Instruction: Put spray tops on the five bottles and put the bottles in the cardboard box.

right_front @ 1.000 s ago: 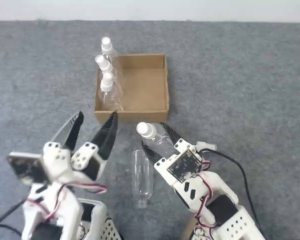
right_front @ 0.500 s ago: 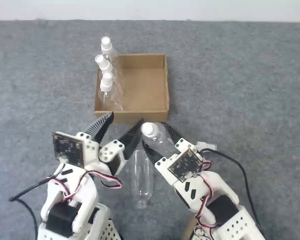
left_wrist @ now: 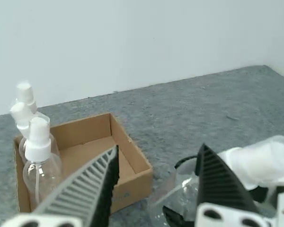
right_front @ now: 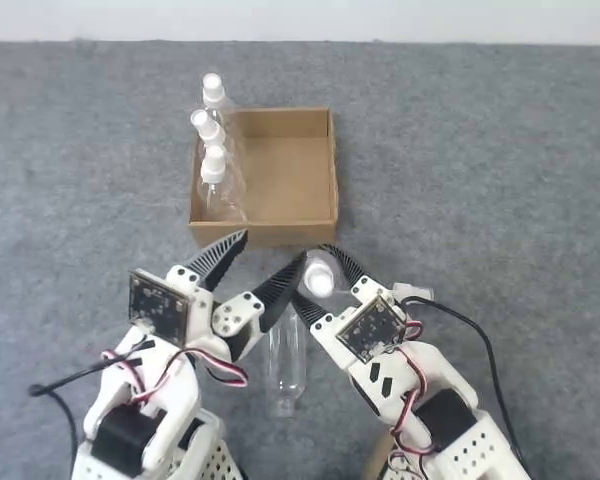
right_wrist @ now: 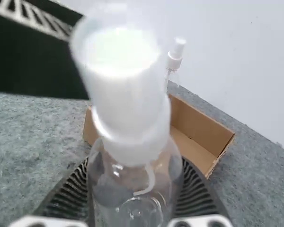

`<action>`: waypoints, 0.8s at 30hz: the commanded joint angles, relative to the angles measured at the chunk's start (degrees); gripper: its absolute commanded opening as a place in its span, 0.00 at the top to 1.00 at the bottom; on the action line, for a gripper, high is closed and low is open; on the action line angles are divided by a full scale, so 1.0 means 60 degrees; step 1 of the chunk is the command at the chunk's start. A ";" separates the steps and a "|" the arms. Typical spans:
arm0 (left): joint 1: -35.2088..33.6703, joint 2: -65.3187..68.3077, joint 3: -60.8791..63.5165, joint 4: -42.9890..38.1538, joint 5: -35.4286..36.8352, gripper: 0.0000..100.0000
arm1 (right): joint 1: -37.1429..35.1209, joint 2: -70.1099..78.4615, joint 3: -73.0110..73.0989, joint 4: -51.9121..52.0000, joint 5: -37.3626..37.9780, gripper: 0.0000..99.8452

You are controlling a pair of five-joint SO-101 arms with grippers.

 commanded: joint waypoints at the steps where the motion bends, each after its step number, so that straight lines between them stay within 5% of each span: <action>1: 0.0718 -0.0147 -0.0066 0.0381 -0.0601 0.75 | 0.0110 -0.0227 0.0176 -0.0271 -0.0059 0.99; 15: 0.1289 -0.0147 -0.0007 0.0586 -0.1348 0.78 | 0.0212 -0.0227 0.0190 -0.0256 -0.0059 0.99; 24: 0.0586 -0.0147 -0.0330 0.0542 -0.1319 0.78 | 0.0491 -0.0227 0.0205 -0.0242 -0.0073 0.99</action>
